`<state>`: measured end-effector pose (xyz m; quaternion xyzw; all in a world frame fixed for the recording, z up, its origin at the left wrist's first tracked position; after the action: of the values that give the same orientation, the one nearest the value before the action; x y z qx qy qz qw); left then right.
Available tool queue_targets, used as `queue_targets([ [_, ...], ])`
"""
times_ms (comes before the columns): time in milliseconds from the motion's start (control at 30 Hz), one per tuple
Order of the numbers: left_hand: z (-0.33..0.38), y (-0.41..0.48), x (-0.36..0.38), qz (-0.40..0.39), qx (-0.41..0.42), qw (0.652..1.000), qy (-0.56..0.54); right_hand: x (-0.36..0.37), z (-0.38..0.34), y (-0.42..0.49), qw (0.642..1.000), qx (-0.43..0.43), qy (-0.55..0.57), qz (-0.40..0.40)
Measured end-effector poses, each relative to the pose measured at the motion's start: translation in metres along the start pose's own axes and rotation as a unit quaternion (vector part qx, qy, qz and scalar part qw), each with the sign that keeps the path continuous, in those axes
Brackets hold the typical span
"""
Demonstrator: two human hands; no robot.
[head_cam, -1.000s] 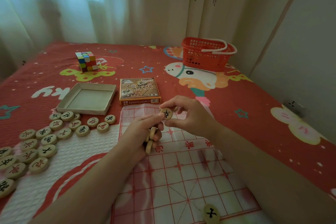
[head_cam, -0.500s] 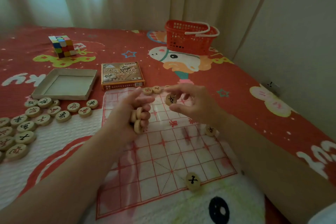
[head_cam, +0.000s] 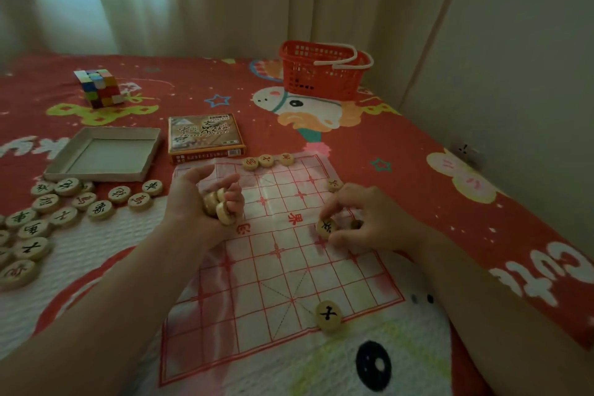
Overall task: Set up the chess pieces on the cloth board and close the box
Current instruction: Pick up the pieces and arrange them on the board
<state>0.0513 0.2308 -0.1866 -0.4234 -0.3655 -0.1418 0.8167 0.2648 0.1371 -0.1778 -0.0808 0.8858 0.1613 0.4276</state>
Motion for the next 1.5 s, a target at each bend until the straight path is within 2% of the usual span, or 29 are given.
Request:
queue_targets([
  [100, -0.001, 0.001, -0.002, 0.009, 0.010, 1.000, 0.010, 0.006, 0.003, 0.003, 0.998, -0.002, -0.022, -0.051],
  [167, -0.002, 0.001, -0.002, 0.011, 0.010, 1.000, 0.010, 0.006, 0.002, 0.003, 0.998, -0.013, -0.025, -0.056],
  [267, -0.005, 0.001, 0.000, 0.013, 0.003, 1.000, 0.012, 0.000, -0.003, 0.004, 0.999, -0.033, 0.000, 0.004],
  [367, -0.010, 0.002, 0.003, 0.008, -0.008, 1.000, 0.022, -0.005, -0.020, 0.012, 0.993, -0.088, 0.017, 0.072],
  [600, -0.019, 0.001, 0.011, -0.029, -0.020, 0.998, 0.051, 0.034, -0.065, 0.052, 0.969, -0.235, -0.061, 0.035],
  [700, -0.022, 0.001, 0.011, -0.033, -0.026, 0.997, 0.065, 0.048, -0.062, 0.058, 0.959, -0.265, -0.078, 0.065],
  [833, -0.024, 0.002, 0.011, -0.038, -0.037, 0.995, 0.082, 0.047, -0.058, 0.059, 0.955, -0.261, -0.066, 0.122],
  [1000, -0.021, 0.003, 0.006, -0.026, -0.025, 0.993, 0.114, 0.033, -0.057, 0.054, 0.960, -0.196, 0.011, 0.202],
  [1100, -0.015, 0.003, 0.005, 0.002, 0.003, 0.982, 0.191, 0.029, -0.048, 0.054, 0.969, -0.150, 0.007, 0.198],
  [1267, -0.013, -0.007, 0.012, -0.025, 0.054, 0.923, 0.380, 0.029, -0.042, 0.053, 0.970, -0.148, -0.041, 0.186],
  [1367, -0.015, -0.010, 0.013, -0.020, 0.081, 0.911, 0.404, 0.030, -0.043, 0.052, 0.965, -0.167, -0.057, 0.195],
  [1500, -0.014, -0.011, 0.013, -0.033, 0.097, 0.910, 0.402, 0.027, -0.043, 0.052, 0.963, -0.169, -0.016, 0.209],
])
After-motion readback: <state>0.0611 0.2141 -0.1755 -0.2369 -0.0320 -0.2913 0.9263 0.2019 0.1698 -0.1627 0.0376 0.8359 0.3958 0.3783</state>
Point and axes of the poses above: each hand's wrist, its own y-axis towards the middle knuckle, its own x-axis out of the palm, z = x × y, the point moved 2 cm from there along y, towards the middle knuckle, and after that the axes turned 10 degrees about -x, right-handed, at the moved point
